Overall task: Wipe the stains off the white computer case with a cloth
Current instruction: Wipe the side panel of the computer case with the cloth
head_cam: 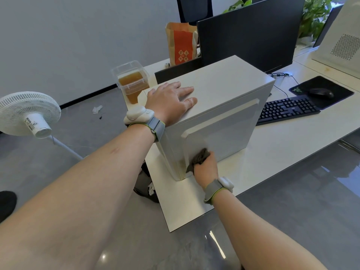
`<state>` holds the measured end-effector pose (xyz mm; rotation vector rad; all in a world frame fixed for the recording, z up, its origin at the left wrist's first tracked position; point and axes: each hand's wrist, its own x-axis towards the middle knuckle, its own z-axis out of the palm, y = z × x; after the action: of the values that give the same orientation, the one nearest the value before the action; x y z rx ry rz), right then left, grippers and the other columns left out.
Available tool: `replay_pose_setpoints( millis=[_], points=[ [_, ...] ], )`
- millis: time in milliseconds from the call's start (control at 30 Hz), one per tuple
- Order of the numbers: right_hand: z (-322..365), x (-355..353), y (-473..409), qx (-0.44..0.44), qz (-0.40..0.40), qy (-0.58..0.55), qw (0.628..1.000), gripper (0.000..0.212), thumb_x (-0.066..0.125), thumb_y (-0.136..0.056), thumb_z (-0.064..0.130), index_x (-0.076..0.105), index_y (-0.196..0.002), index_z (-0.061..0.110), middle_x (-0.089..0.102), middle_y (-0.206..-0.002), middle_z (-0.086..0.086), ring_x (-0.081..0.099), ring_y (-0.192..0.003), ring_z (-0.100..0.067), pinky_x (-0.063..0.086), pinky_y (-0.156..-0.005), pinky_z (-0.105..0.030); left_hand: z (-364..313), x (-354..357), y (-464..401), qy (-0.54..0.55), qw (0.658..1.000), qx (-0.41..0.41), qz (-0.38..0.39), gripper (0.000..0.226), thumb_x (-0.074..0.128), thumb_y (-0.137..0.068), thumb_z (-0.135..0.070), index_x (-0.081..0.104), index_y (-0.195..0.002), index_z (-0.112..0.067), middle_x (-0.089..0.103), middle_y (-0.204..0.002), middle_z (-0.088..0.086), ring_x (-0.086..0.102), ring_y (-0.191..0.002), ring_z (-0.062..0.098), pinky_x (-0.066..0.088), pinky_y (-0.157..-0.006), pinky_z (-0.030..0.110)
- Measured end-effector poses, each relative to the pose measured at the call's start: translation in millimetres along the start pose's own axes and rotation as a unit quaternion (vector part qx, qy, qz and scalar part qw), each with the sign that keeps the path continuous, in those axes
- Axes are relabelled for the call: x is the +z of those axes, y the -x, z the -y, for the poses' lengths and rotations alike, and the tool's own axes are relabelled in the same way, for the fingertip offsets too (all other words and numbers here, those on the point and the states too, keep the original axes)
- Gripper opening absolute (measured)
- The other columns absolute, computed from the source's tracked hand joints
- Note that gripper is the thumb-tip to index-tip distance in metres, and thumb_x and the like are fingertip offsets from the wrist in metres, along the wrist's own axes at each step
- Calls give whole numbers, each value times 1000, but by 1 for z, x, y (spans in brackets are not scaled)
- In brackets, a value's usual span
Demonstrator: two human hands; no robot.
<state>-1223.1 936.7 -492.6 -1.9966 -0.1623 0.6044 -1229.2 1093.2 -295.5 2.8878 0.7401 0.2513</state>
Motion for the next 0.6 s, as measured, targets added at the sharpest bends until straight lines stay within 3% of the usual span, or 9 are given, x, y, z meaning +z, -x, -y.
replay_pose_setpoints(
  millis=[67,167,200,300,333,400,467,533,600],
  points=[
    [-6,-1,-9,69,9,-15,997,27,58,-84,3,52,-107,16,64,-100,-12,66,-93,-38,59,-81,-51,0,0,0,1,1000,1,0,56,37,-94,-74,46,-146,-53,38,-161,-9,30,-149,22,22,-118,53],
    [0,-2,-12,106,-112,-169,974,29,55,-84,3,46,-94,29,62,-95,-6,66,-89,-34,60,-81,-52,0,0,0,1,1000,3,-1,57,37,-94,-74,46,-146,-53,38,-161,-9,31,-149,22,22,-118,53],
    [1,2,-12,99,-118,-194,969,28,54,-85,3,45,-98,27,62,-100,-8,65,-91,-33,59,-85,-50,0,0,1,1,1000,3,-1,57,36,-94,-74,46,-146,-53,38,-161,-9,31,-149,22,22,-118,53],
    [-11,13,-9,103,4,-146,984,29,53,-81,4,46,-105,17,65,-102,-16,67,-90,-36,61,-80,-54,0,0,1,0,1000,2,1,56,37,-95,-74,46,-146,-53,38,-161,-9,31,-148,22,22,-118,53],
    [-19,13,-15,110,-2,-141,984,30,55,-77,6,49,-104,18,67,-99,-15,68,-88,-37,61,-77,-55,0,0,1,0,1000,3,2,56,36,-95,-74,46,-146,-53,38,-161,-9,31,-148,22,22,-118,53],
    [-21,4,-24,136,-91,-181,970,30,55,-75,9,50,-102,20,69,-103,-11,67,-88,-35,61,-81,-51,-1,-1,1,-1,1000,3,0,56,37,-94,-74,46,-145,-53,39,-160,-9,31,-148,22,22,-118,52],
    [-14,-2,-26,135,-132,-215,958,32,59,-86,10,45,-111,22,63,-108,-9,62,-94,-32,56,-89,-44,0,-1,1,-1,1000,2,-3,56,37,-94,-74,47,-145,-53,39,-160,-9,32,-148,22,23,-119,52],
    [-12,0,-21,112,-46,-178,977,31,62,-92,11,44,-117,16,61,-109,-11,60,-97,-30,54,-92,-42,-1,-1,2,-1,1000,1,-1,56,37,-94,-74,47,-145,-53,39,-160,-9,32,-148,22,23,-119,52],
    [-20,-4,-17,121,4,-157,980,21,63,-92,8,54,-111,9,66,-104,-14,64,-95,-32,57,-90,-48,-1,-1,2,-2,1000,2,2,56,37,-94,-74,46,-146,-53,39,-161,-9,31,-148,22,23,-119,52]
  ],
)
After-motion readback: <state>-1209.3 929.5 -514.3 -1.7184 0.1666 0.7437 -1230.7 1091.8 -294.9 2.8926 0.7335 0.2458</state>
